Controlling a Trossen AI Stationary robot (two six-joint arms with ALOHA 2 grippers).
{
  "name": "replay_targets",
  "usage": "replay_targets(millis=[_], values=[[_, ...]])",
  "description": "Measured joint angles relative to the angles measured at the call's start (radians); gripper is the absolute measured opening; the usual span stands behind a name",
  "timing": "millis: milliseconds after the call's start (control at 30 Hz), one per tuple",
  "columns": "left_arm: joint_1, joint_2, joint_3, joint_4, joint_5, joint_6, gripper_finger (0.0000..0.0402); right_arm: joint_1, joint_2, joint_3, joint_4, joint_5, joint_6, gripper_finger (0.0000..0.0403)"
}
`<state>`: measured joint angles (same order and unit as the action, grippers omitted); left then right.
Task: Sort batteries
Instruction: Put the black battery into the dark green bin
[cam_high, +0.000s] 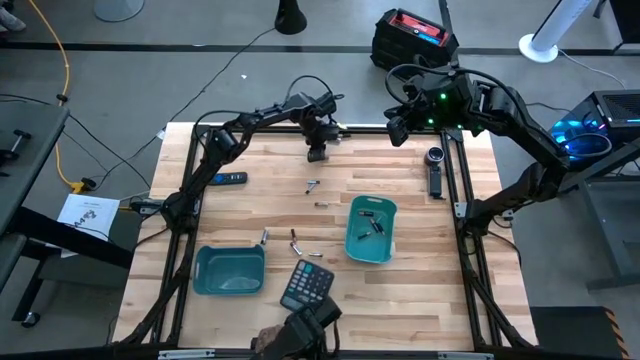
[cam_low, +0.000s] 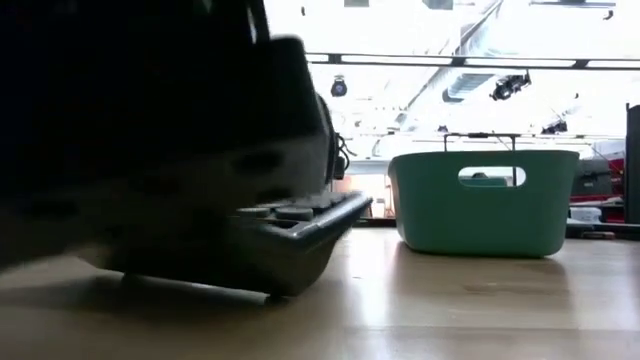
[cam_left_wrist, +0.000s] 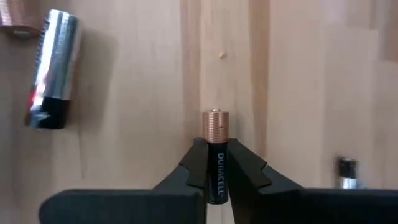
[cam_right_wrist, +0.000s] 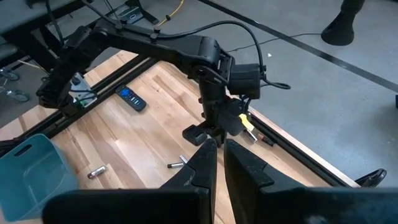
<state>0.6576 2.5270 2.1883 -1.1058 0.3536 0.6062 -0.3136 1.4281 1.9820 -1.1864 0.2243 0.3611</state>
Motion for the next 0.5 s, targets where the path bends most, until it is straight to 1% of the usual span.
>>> replay_targets(millis=[67,100,167,200,400,500], values=[[-0.015,-0.008,0.000,0.010,-0.060,-0.003,0.0020,0.000,0.000,0.000,0.000,0.000,-0.001,0.0024],[-0.020,-0.013,0.000,0.010,-0.067,-0.002,0.0020,0.000,0.000,0.000,0.000,0.000,-0.001,0.0024],[-0.028,-0.021,0.000,0.010,-0.067,0.000,0.0016,0.000,0.000,0.000,0.000,0.000,-0.002,0.0024],[-0.030,-0.034,0.000,0.011,-0.059,0.001,0.0004,0.000,0.000,0.000,0.000,0.000,-0.002,0.0024],[-0.029,-0.091,-0.001,0.011,-0.068,-0.002,0.0005,0.000,0.000,0.000,0.000,0.001,-0.004,0.0024],[-0.029,-0.147,0.000,0.005,-0.065,-0.004,0.0004,0.000,0.000,0.000,0.000,0.001,-0.020,0.0024]])
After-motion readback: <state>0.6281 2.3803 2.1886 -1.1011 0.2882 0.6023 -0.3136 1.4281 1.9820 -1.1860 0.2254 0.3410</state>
